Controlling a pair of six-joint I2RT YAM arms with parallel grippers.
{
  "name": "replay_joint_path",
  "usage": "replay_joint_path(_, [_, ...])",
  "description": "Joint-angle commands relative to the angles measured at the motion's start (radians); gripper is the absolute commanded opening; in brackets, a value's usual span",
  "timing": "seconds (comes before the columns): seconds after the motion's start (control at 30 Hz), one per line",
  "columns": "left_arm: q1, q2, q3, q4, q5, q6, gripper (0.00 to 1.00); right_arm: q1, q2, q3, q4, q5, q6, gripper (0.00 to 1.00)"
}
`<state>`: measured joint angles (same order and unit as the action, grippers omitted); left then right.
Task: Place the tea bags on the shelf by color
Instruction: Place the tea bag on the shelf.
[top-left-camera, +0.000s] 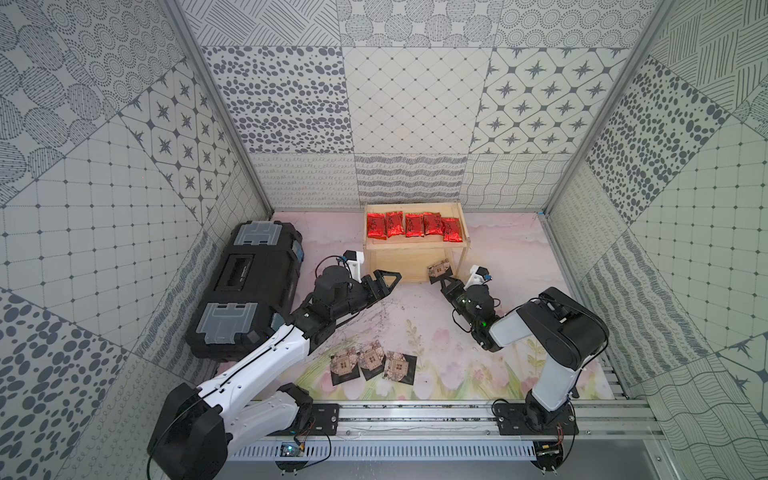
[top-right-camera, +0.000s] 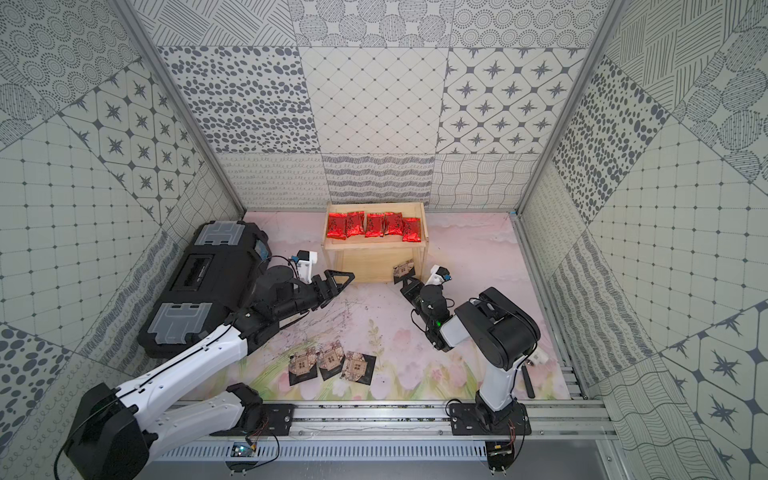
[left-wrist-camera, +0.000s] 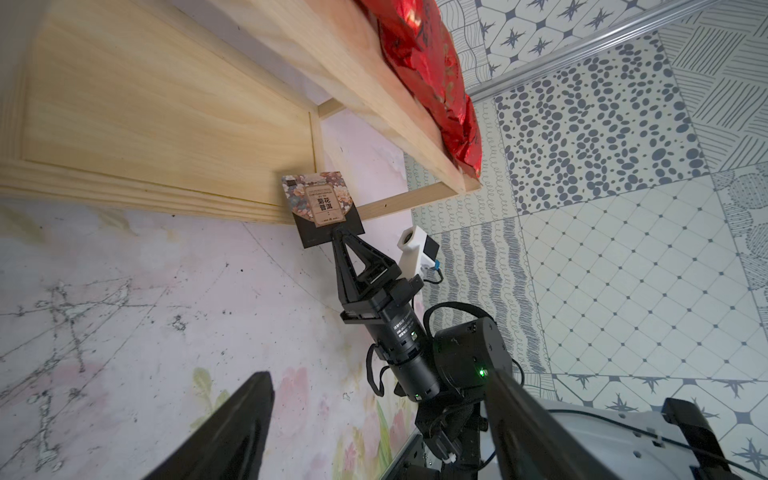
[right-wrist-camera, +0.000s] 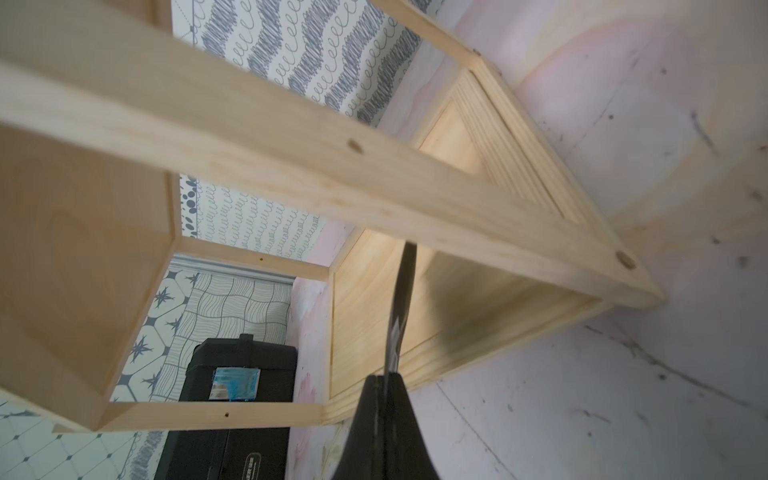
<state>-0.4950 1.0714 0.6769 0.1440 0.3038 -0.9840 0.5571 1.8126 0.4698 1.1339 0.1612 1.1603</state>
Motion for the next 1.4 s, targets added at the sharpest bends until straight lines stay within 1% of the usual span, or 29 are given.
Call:
replay_joint_path(0.0, [0.022,-0.016,0.006,-0.116,0.049,0.102,0.84,-0.010,0.045,0.045,0.115,0.053,-0.051,0.00])
replay_joint_path(0.17, [0.048,-0.036,-0.006,-0.126,0.072,0.112,0.84,-0.032,0.105,0.065,0.131,0.046,-0.062,0.00])
replay_joint_path(0.27, [0.051,-0.055,-0.010,-0.135,0.069,0.122,0.84,-0.044,0.130,0.107,0.132,0.028,-0.062,0.00])
replay_joint_path(0.53, [0.055,-0.079,-0.021,-0.147,0.066,0.134,0.84,-0.097,0.125,0.116,0.105,-0.033,-0.063,0.00])
replay_joint_path(0.77, [0.055,-0.081,-0.032,-0.142,0.066,0.126,0.84,-0.154,0.145,0.126,0.112,-0.117,-0.050,0.00])
replay_joint_path(1.0, [0.054,-0.078,-0.043,-0.129,0.066,0.118,0.84,-0.225,0.183,0.176,0.108,-0.236,-0.033,0.00])
replay_joint_path(1.13, [0.055,-0.079,-0.046,-0.132,0.060,0.124,0.84,-0.230,0.207,0.211,0.072,-0.269,-0.031,0.00])
replay_joint_path(1.37, [0.056,-0.090,-0.037,-0.163,0.051,0.161,0.85,-0.233,0.249,0.223,0.065,-0.278,-0.013,0.00])
